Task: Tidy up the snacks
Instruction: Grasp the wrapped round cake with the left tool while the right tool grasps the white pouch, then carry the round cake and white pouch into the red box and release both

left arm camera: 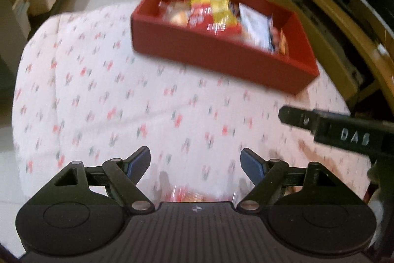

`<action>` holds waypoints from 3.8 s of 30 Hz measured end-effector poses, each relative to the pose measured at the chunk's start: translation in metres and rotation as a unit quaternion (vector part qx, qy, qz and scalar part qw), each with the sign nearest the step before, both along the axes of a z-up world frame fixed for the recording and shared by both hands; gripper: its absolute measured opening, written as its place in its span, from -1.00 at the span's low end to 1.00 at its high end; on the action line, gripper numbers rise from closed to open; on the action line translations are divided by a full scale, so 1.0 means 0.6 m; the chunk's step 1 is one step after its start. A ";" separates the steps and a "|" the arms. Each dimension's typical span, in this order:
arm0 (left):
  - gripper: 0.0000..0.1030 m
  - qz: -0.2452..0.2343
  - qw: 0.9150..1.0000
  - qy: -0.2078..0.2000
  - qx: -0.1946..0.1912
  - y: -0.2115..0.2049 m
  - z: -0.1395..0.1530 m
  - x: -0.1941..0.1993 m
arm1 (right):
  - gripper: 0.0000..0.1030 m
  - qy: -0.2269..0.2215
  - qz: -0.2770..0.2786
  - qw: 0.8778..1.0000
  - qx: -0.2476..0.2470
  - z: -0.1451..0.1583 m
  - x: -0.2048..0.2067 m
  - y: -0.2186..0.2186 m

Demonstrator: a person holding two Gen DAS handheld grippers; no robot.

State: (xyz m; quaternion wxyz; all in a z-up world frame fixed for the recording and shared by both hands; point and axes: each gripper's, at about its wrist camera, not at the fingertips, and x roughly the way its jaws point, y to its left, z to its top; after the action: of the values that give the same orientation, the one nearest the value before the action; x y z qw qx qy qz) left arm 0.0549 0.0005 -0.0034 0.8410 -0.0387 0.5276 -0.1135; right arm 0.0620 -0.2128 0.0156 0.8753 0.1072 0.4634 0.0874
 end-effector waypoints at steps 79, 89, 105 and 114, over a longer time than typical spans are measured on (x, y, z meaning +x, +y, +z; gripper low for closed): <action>0.53 -0.060 0.995 0.010 0.085 -0.010 -0.038 -0.095 | 0.44 0.020 0.097 0.991 -0.093 -0.054 -0.093 0.087; 0.81 -0.036 0.997 0.041 0.059 0.011 -0.056 -0.096 | 0.43 0.003 0.098 0.991 -0.087 -0.041 -0.098 0.087; 0.20 -0.033 0.998 0.013 0.043 -0.004 -0.029 -0.105 | 0.44 -0.053 0.100 0.988 -0.104 -0.007 -0.114 0.087; 0.08 -0.018 1.000 0.007 0.023 0.008 -0.019 -0.093 | 0.44 -0.056 0.093 0.989 -0.097 -0.003 -0.112 0.078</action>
State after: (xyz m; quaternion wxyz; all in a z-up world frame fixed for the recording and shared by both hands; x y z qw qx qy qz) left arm -0.0012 0.0051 -0.0147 0.8356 -0.0111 0.5368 -0.1159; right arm -0.0054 -0.1659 0.0135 0.8942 -0.0265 0.4277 0.1294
